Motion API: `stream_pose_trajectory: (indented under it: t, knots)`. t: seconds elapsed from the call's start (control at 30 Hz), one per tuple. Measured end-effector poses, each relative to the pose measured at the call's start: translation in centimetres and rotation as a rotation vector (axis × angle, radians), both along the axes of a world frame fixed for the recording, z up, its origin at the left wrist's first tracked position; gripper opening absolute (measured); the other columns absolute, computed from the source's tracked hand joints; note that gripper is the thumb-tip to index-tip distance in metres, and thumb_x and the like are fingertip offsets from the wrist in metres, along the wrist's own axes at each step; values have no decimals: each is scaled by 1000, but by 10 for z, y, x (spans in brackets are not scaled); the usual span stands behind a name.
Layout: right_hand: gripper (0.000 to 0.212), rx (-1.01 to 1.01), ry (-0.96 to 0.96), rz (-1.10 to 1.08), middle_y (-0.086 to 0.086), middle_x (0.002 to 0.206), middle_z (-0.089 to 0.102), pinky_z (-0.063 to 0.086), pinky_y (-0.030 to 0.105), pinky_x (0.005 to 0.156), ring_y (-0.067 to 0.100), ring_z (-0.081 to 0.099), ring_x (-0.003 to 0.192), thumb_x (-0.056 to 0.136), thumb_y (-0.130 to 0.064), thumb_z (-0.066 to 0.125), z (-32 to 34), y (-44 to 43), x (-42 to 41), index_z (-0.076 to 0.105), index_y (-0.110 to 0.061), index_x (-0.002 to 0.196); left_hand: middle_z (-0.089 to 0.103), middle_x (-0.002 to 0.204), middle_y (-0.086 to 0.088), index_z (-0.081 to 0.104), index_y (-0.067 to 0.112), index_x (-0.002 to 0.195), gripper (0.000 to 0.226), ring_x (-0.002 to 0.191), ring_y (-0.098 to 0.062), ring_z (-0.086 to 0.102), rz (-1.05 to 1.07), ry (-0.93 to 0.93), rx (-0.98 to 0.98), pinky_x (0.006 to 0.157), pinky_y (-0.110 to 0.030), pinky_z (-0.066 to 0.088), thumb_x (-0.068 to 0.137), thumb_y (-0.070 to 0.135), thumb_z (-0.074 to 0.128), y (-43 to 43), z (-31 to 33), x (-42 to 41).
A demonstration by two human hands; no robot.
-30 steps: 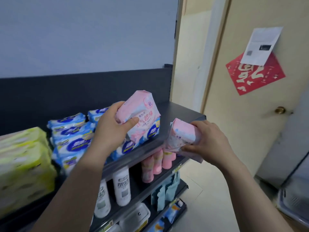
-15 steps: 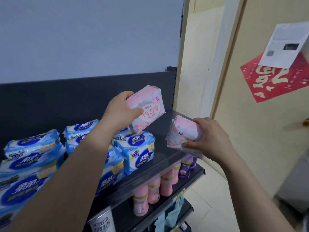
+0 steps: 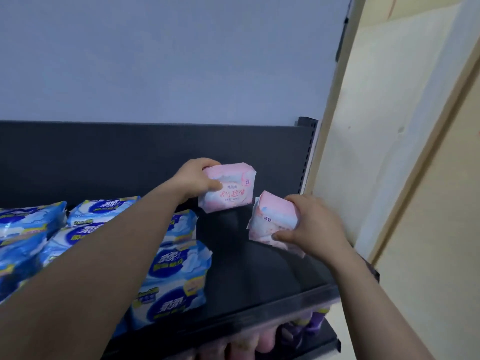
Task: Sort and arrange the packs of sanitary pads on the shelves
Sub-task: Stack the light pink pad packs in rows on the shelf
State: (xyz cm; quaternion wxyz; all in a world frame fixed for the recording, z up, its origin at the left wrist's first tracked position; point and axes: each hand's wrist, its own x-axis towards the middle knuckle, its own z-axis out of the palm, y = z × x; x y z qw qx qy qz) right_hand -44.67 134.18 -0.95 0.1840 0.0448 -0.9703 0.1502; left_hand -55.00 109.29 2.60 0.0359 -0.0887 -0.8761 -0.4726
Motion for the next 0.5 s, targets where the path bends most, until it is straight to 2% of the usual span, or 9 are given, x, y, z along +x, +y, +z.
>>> stream_pose_trajectory:
  t: [0.17,0.27,0.4,0.5]
  knots:
    - [57,2,-24,104,-9,101,55,46,35,79,19,51,96,59,-51,77,-8,14,-44,58,-33,109,66,112,-1,65,22,112,46,101,-19,63,97,-44,-43,87,-31,52,73,6,82,2,-22,-36]
    - [61,25,-45,144,-8,104,55,45,37,84,19,49,100,60,-51,79,-14,17,-64,57,-32,113,67,109,-1,67,19,110,44,98,-19,63,134,-59,-142,87,-34,53,72,7,83,2,-32,-49]
    - [64,1,-75,193,-8,106,52,44,39,88,18,47,102,62,-49,80,-18,17,-82,55,-31,118,64,102,0,67,18,105,39,91,-18,60,195,-57,-274,76,-32,51,71,9,85,-2,-42,-56]
    - [64,-10,-83,221,-12,104,48,43,37,87,16,45,102,63,-49,79,-22,15,-90,54,-32,120,64,101,-2,67,16,102,39,91,-21,61,224,-34,-341,78,-35,54,68,12,86,-5,-48,-60]
